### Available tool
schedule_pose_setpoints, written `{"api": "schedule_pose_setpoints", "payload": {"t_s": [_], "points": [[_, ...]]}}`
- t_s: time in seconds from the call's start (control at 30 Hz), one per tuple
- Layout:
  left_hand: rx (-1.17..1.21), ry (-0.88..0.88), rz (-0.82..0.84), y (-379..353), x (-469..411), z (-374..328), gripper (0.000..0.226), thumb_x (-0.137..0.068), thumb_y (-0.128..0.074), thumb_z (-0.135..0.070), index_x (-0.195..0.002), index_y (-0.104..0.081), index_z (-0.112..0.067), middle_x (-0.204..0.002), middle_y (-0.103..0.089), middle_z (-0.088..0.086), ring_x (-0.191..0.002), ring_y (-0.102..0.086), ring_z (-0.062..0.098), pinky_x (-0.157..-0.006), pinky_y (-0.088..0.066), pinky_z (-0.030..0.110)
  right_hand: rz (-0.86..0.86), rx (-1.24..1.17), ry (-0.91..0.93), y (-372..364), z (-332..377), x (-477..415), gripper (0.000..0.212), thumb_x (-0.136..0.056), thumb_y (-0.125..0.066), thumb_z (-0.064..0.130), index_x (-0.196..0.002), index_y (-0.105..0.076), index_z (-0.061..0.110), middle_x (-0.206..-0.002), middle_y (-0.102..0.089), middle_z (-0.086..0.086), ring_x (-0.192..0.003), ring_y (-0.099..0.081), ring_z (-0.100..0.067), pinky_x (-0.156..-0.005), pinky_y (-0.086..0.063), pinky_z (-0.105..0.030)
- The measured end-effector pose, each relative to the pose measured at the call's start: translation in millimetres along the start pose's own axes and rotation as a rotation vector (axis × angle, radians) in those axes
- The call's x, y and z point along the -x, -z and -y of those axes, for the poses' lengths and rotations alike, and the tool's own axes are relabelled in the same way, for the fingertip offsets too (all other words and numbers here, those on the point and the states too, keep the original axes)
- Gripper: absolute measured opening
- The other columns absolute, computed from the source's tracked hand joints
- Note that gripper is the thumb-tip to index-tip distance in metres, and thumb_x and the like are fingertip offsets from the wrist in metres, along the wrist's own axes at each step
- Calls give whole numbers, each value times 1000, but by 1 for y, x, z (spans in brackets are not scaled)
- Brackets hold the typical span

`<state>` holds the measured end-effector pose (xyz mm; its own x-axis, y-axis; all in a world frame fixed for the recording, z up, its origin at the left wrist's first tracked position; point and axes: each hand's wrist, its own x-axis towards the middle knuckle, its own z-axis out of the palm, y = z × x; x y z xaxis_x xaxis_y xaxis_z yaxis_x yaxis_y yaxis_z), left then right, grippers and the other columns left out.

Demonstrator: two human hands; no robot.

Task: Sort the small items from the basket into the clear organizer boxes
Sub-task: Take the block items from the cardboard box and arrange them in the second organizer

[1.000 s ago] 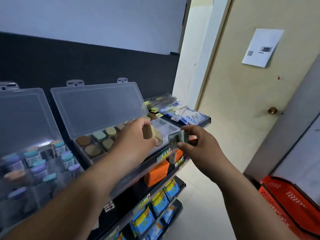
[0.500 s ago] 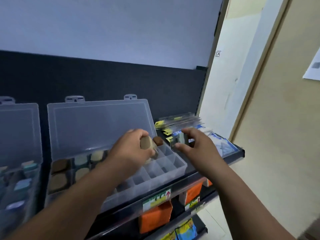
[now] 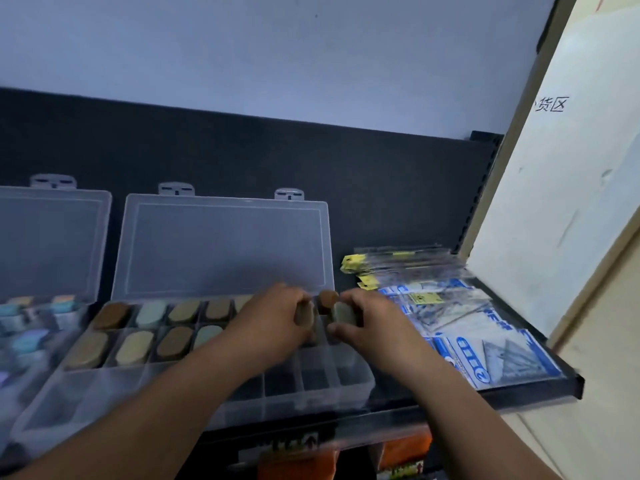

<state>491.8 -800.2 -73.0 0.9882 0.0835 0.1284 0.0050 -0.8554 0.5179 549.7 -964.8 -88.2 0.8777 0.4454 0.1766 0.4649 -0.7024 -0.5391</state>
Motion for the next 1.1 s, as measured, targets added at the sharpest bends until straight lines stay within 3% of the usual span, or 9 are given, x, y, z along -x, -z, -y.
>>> {"api": "schedule_pose_setpoints", "payload": {"t_s": [0.2,0.37,0.6,0.7,0.8,0.9,1.1], "points": [[-114,7,32,-9,-1,-3,27,-79,-71,-33,-103,-67,-21,-102,-61,-2,-95,-55,16,-85,-48,32,115,90,21,-2,-8,-6,48,-80,-71,45,-125,-58,30,-114,-52,2,-104,-55,-15,-88,-45,-27],[-179,34,61,-13,-2,0,41,-79,-69,-46,-114,-64,-26,-111,-58,-4,-105,-49,16,-92,-46,37,175,94,35,1,-11,-9,42,-79,-71,49,-114,-61,29,-106,-48,2,-95,-50,-13,-83,-43,-28],[-221,59,30,-9,4,1,34,-81,-65,-46,-109,-61,-28,-105,-54,-6,-104,-47,17,-89,-43,35,140,80,99,7,-3,-10,23,-82,-67,47,-101,-56,38,-99,-47,4,-87,-47,-11,-74,-36,-26],[-243,70,-79,-3,13,7,49,-84,-63,-43,-129,-52,-25,-130,-51,-1,-120,-42,20,-102,-37,34,80,124,133,4,5,-13,36,-86,-63,47,-115,-58,25,-107,-48,3,-95,-48,-13,-79,-38,-26],[-289,79,-168,8,28,17,68,-89,-54,-51,-146,-30,-23,-152,-29,0,-138,-23,20,-113,-20,30,15,192,199,-6,20,-12,49,-86,-62,49,-126,-55,22,-123,-51,-1,-115,-46,-19,-95,-39,-32],[-401,105,-251,25,48,30,73,-90,-44,-58,-149,-19,-22,-157,-15,3,-144,-11,21,-116,-11,35,6,275,267,-16,44,-9,64,-87,-58,55,-141,-44,22,-143,-43,-1,-131,-36,-22,-110,-32,-38],[-498,225,-310,75,103,72,75,-90,-32,-64,-151,-14,-24,-159,-10,2,-146,-6,21,-115,-9,38,111,289,359,-40,114,2,72,-91,-53,54,-151,-23,28,-159,-18,1,-145,-16,-19,-119,-15,-34]]}}
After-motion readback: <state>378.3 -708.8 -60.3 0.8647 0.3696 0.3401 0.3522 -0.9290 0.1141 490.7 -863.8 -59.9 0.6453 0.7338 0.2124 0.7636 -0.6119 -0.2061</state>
